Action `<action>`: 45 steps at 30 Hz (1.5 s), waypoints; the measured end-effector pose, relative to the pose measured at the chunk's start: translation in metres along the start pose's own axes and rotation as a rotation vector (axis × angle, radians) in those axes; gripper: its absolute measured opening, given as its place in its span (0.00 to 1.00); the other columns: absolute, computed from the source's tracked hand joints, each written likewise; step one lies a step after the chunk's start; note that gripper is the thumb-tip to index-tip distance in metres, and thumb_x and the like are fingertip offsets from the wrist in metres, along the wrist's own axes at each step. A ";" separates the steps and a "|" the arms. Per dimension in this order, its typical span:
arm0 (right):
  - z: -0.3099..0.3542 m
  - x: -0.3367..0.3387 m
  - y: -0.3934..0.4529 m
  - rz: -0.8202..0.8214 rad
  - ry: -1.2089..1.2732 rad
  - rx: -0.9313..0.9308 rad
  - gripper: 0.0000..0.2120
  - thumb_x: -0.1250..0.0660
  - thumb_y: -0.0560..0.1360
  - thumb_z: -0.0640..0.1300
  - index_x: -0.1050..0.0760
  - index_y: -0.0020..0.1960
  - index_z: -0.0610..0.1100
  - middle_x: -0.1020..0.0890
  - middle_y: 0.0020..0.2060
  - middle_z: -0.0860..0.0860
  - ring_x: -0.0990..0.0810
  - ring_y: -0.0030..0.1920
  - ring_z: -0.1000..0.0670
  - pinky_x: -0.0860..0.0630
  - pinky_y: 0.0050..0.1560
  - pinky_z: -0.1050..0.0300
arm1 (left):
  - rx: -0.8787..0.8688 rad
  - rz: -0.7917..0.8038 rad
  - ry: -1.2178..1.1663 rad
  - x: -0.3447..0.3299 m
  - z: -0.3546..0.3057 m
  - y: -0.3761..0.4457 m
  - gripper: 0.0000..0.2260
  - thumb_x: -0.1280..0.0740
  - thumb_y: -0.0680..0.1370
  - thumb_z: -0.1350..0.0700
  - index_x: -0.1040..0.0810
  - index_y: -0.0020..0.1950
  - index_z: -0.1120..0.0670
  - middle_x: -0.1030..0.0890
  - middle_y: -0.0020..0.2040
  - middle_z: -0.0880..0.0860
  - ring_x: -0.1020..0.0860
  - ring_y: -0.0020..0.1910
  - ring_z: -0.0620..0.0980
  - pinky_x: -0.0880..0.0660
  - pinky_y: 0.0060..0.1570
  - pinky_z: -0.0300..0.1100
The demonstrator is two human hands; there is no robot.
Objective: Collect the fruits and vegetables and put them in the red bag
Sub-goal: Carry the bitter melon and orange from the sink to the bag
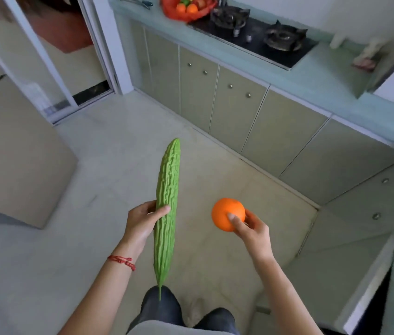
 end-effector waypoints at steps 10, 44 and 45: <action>0.029 -0.063 0.075 0.112 -0.014 -0.016 0.21 0.28 0.69 0.45 0.25 0.60 0.41 0.19 0.43 0.53 0.20 0.50 0.48 0.24 0.58 0.45 | 0.025 -0.144 -0.037 0.027 -0.025 0.065 0.04 0.29 0.71 0.60 0.19 0.40 0.52 0.17 0.40 0.54 0.19 0.41 0.52 0.23 0.45 0.44; 0.278 -0.283 0.565 0.138 0.012 0.027 0.16 0.28 0.69 0.46 0.24 0.55 0.48 0.20 0.45 0.55 0.21 0.53 0.47 0.25 0.59 0.43 | 0.104 -0.176 -0.006 0.006 -0.268 0.579 0.05 0.28 0.70 0.58 0.19 0.44 0.53 0.17 0.43 0.55 0.18 0.41 0.53 0.23 0.40 0.42; 0.289 -0.285 0.584 0.143 0.008 0.038 0.15 0.28 0.69 0.46 0.24 0.54 0.49 0.20 0.45 0.54 0.20 0.53 0.47 0.25 0.59 0.43 | 0.099 -0.183 -0.013 0.002 -0.279 0.594 0.06 0.28 0.70 0.58 0.19 0.46 0.55 0.17 0.43 0.55 0.18 0.41 0.53 0.23 0.39 0.41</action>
Point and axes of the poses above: each hand's wrist, its own y-axis towards the middle knuckle, its own x-axis out of the back of the hand, z = x × y, the point moved 2 cm from there along y, towards the middle knuckle
